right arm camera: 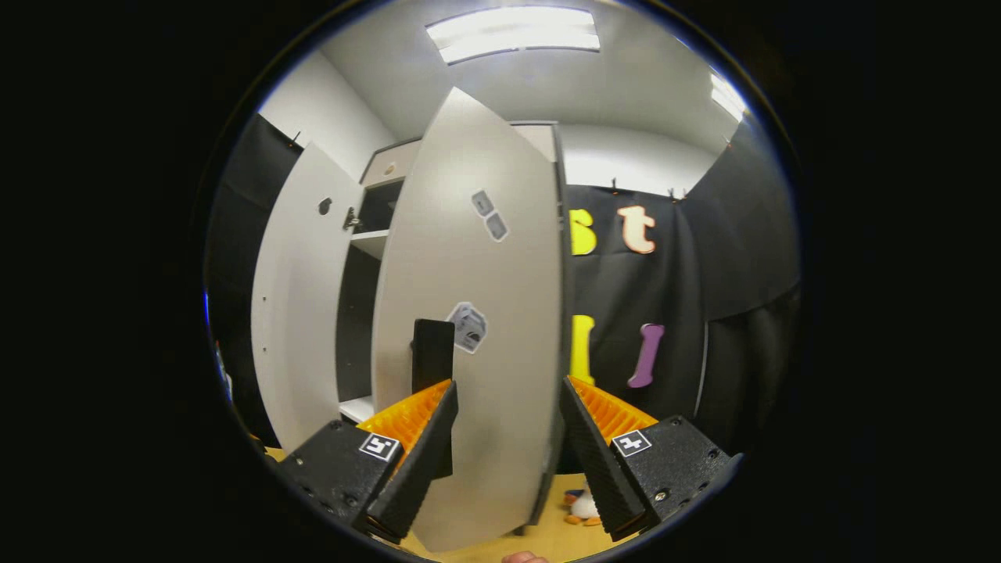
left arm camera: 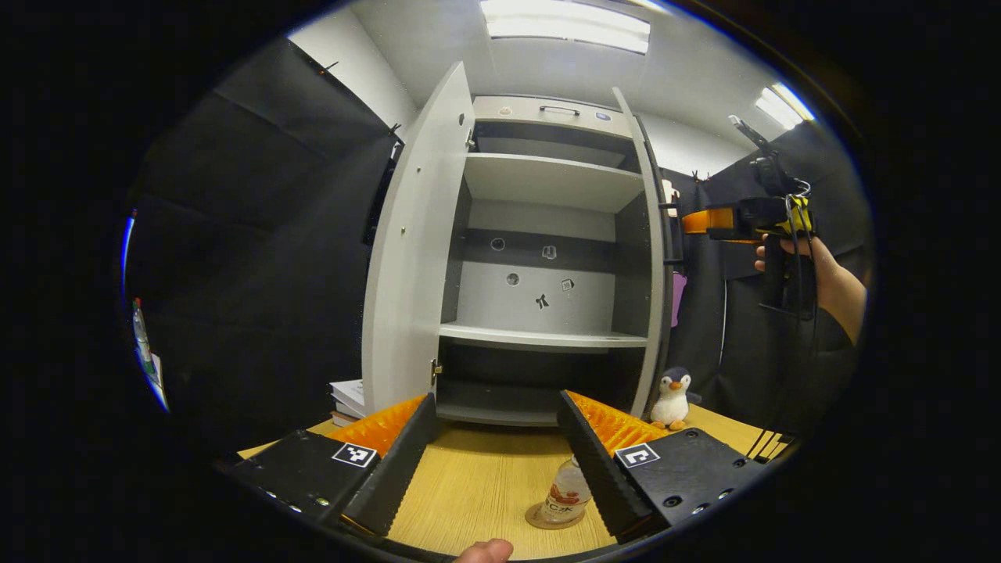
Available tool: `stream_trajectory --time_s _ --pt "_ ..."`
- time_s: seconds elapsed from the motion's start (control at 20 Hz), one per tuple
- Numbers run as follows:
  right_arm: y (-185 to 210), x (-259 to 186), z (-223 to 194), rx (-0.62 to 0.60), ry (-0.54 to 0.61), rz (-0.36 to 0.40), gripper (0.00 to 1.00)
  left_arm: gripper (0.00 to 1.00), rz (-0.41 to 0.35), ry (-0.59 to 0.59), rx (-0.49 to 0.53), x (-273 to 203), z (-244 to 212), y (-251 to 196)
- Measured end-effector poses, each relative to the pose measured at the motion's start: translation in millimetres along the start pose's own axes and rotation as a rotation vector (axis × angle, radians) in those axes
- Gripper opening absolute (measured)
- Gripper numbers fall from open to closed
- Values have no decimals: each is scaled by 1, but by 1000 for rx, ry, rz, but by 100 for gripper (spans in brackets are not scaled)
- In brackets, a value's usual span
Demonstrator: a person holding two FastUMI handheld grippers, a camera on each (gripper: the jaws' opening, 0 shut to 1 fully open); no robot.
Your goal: Grasp the bottle in the cabinet with the left hand and place it on the coaster, then close the right door with the right hand and the left door with the left hand.
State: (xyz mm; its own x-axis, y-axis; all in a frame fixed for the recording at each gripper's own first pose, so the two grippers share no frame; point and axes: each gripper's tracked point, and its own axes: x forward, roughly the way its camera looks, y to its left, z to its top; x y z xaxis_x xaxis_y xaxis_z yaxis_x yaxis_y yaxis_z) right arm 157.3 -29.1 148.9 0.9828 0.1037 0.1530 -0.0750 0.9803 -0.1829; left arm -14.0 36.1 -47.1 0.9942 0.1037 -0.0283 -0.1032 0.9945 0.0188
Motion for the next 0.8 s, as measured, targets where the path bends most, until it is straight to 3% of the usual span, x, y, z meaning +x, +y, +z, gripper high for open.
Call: stream_trajectory --time_s 0.25,0.5,0.65,0.7,0.8 --pt "12 -27 -4 10 -45 -7 84 95 52 1 -5 6 7 26" --pt "26 -88 -49 62 -94 -33 83 95 182 -38 -25 26 45 86" --pt "22 -126 -99 108 -8 -126 83 100 301 -70 -39 41 82 140" --pt "27 -137 -112 151 27 -129 83 95 338 -93 -42 46 99 160" --pt "41 -150 -133 217 101 -103 83 95 377 -169 -42 56 132 188"
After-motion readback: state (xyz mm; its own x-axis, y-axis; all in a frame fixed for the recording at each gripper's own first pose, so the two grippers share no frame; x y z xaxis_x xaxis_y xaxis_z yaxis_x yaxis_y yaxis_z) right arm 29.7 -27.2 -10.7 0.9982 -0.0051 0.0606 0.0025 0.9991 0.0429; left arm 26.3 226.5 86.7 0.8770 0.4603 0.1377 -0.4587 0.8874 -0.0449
